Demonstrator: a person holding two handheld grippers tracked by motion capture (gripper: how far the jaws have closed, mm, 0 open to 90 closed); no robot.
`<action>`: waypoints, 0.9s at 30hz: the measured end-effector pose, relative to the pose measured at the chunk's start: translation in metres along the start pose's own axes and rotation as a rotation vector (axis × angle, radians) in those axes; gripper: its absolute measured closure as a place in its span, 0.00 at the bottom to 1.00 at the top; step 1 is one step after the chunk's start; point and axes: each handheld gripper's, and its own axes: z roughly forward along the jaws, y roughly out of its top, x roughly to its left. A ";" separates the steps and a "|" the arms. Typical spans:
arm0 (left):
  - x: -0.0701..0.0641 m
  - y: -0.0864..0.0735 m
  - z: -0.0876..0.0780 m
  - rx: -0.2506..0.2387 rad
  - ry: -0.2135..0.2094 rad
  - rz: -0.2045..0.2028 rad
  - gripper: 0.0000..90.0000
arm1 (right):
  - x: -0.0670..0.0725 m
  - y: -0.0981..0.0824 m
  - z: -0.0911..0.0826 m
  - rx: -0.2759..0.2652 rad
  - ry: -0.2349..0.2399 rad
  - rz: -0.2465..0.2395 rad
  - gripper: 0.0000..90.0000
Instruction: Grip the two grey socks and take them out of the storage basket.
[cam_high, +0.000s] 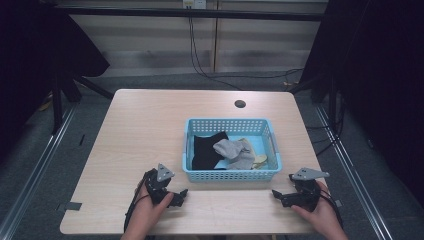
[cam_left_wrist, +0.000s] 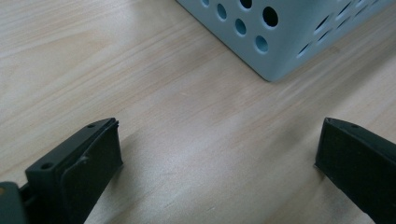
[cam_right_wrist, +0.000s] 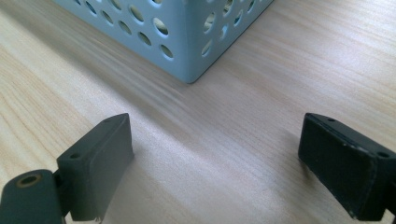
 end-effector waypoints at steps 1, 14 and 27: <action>0.000 0.000 0.000 0.000 0.000 0.001 0.00 | 0.000 0.000 0.000 0.000 0.001 0.000 0.11; 0.000 -0.001 -0.001 0.004 -0.005 0.004 0.00 | 0.004 0.006 -0.002 0.052 -0.019 0.046 0.17; -0.001 -0.001 -0.001 -0.003 0.004 -0.002 0.00 | -0.006 0.032 -0.029 0.150 0.037 0.055 0.22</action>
